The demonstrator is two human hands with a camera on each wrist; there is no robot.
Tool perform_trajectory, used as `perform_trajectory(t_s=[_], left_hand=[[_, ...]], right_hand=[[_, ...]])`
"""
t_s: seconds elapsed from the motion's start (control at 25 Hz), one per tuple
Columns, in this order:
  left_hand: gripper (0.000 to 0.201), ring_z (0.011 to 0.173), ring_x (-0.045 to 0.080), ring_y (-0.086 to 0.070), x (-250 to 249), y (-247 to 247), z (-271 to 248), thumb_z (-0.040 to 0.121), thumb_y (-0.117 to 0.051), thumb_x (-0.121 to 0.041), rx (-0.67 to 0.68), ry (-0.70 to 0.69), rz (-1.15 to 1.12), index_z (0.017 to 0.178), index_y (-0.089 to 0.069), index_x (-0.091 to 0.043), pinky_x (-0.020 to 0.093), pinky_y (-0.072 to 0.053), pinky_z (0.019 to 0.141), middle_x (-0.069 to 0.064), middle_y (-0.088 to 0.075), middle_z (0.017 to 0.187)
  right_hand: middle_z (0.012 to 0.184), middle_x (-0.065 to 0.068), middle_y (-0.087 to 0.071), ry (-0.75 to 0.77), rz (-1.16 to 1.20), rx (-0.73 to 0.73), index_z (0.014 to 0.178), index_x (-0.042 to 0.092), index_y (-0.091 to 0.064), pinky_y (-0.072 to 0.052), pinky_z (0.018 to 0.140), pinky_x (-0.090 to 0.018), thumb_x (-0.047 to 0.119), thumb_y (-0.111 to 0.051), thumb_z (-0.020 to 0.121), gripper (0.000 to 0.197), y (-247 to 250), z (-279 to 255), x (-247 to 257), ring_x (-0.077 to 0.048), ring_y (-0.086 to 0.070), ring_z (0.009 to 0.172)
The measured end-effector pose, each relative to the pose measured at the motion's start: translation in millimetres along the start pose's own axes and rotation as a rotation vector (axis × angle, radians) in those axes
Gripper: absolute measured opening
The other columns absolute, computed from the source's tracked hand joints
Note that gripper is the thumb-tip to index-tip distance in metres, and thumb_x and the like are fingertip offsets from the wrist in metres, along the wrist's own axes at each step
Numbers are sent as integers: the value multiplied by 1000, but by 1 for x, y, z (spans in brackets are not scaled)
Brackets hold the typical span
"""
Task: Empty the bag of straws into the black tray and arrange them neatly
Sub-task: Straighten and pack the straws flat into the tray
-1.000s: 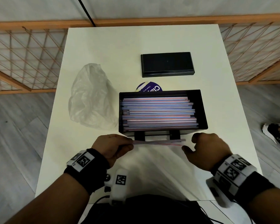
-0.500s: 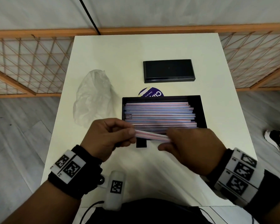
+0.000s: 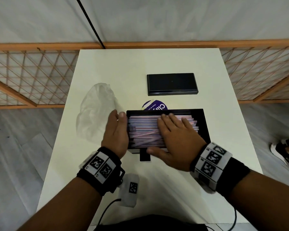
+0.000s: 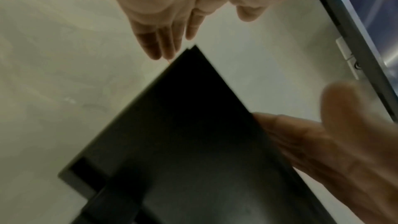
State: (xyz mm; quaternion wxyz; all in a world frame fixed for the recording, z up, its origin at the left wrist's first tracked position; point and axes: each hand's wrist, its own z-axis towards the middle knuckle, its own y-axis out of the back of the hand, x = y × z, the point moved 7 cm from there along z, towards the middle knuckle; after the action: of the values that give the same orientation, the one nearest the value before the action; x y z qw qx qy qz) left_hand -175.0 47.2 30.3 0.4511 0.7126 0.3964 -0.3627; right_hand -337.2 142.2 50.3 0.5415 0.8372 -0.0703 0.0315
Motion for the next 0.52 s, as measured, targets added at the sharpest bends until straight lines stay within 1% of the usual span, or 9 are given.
perform_trajectory(t_s=[0.04,0.08,0.12,0.16,0.24,0.32,0.4,0.48,0.52], left_hand=[[65,151,16,-26,1,-9,-2,105,-29,-56,61,8,40,159,-25,-21,27,-18,121,-1,-29,164],[70,153,15,-22,3,-17,-5,104,-28,-56,117,0,72,162,-14,-19,27,-16,123,-2,-22,167],[74,153,16,-23,5,-23,-5,103,-30,-57,161,-28,91,162,-9,-18,32,-18,124,0,-21,167],[75,151,18,-27,8,-28,-4,103,-33,-55,184,-65,110,162,-7,-16,36,-23,124,1,-25,166],[72,145,20,-38,14,-30,0,104,-38,-47,185,-104,160,161,-9,-13,41,-30,122,3,-35,160],[79,139,24,-45,18,-30,4,96,-34,-59,171,-119,179,158,-16,-14,46,-36,118,6,-43,155],[89,134,27,-50,18,-30,3,85,-28,-71,159,-128,179,156,-22,-16,50,-41,113,7,-49,150],[86,131,25,-52,18,-30,1,87,-29,-68,164,-124,185,155,-23,-17,48,-42,111,4,-52,147],[78,128,24,-53,18,-29,0,92,-31,-62,172,-117,185,155,-25,-17,44,-43,110,0,-55,142]], right_hand=[[165,-9,-4,-9,18,77,155,12,-3,-6,122,-51,86,-6,77,108,-9,-4,0,-28,-1,152],[165,-10,4,-20,20,132,155,11,4,-3,122,-50,87,-4,76,110,-17,-8,0,-28,5,151],[164,-11,7,-32,17,151,155,10,7,-3,122,-49,86,-1,75,111,-22,-9,0,-29,6,151],[164,-13,5,-46,7,148,155,9,6,-5,122,-50,85,3,73,112,-23,-11,1,-31,4,151],[164,-16,-5,-74,-29,126,155,7,-2,-9,120,-53,83,11,68,116,-21,-14,4,-35,-6,151],[163,-17,-13,-89,-61,91,155,6,-8,-12,119,-56,81,19,65,120,-20,-19,3,-38,-13,149],[162,-16,-17,-80,-56,79,155,7,-12,-11,118,-58,79,21,66,119,-22,-22,3,-38,-16,149],[157,-14,-32,-57,-22,15,152,8,-27,-16,117,-60,78,14,76,111,-19,-25,4,-37,-27,146],[151,-13,-44,-63,3,-73,146,9,-40,-24,114,-61,76,3,84,100,-12,-28,1,-37,-38,140]])
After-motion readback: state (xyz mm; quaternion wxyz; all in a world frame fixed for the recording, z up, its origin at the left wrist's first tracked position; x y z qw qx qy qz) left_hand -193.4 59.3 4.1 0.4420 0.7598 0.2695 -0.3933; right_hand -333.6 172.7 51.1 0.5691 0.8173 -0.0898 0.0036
